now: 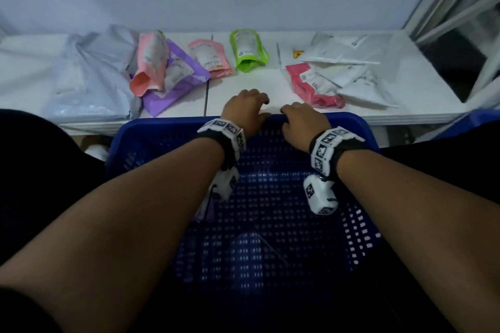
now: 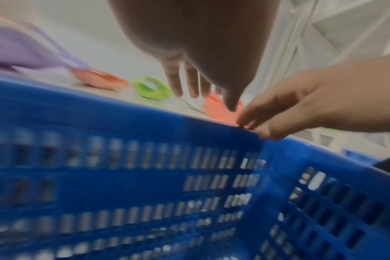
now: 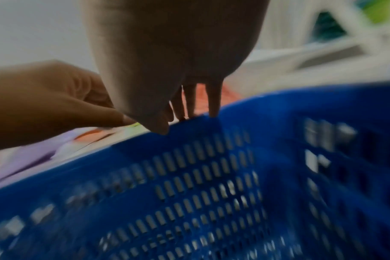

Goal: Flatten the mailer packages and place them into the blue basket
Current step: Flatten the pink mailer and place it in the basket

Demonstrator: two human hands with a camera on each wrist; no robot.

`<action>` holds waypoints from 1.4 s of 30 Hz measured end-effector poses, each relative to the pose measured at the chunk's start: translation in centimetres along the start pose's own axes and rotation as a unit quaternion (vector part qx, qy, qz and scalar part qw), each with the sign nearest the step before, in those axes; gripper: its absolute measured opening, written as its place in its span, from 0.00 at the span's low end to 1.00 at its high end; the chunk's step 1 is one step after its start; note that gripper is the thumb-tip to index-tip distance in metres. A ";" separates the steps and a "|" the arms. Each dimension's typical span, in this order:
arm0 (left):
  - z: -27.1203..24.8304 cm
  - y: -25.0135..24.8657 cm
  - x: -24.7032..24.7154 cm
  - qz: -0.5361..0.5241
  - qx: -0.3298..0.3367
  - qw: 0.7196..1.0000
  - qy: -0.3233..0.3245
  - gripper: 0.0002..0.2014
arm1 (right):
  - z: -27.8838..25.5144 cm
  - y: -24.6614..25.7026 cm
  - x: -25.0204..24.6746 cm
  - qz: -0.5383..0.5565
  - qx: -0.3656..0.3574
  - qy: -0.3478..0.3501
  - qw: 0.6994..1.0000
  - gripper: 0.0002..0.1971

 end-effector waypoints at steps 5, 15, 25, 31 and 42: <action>2.8 -4.5 2.9 -0.113 -0.001 0.991 0.064 0.18 | -1.3 -3.6 0.3 0.109 0.074 0.014 0.991 0.13; 7.1 -9.9 4.4 -0.283 -0.240 0.921 0.117 0.40 | -1.2 -5.3 -0.3 0.165 0.090 -0.018 0.982 0.10; 8.0 -11.0 4.0 -0.387 -0.306 0.868 0.058 0.17 | 0.1 -6.1 0.2 0.188 0.100 -0.036 0.976 0.13; 8.4 -9.2 3.7 -0.295 -0.265 0.915 0.075 0.17 | 0.6 -6.2 1.2 0.152 0.086 -0.015 0.985 0.15; 5.1 -3.0 -1.5 -0.502 -0.402 0.764 0.056 0.05 | -0.3 -5.1 1.3 0.133 0.092 -0.022 0.987 0.14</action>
Point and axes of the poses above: each hand's wrist, its own z-axis towards the middle knuckle, its own x-axis out of the palm, y = z × x, the point moved 1 cm from there along z, towards the middle knuckle, and after that the axes turned 1 degree about -y, right-handed, at the moved point
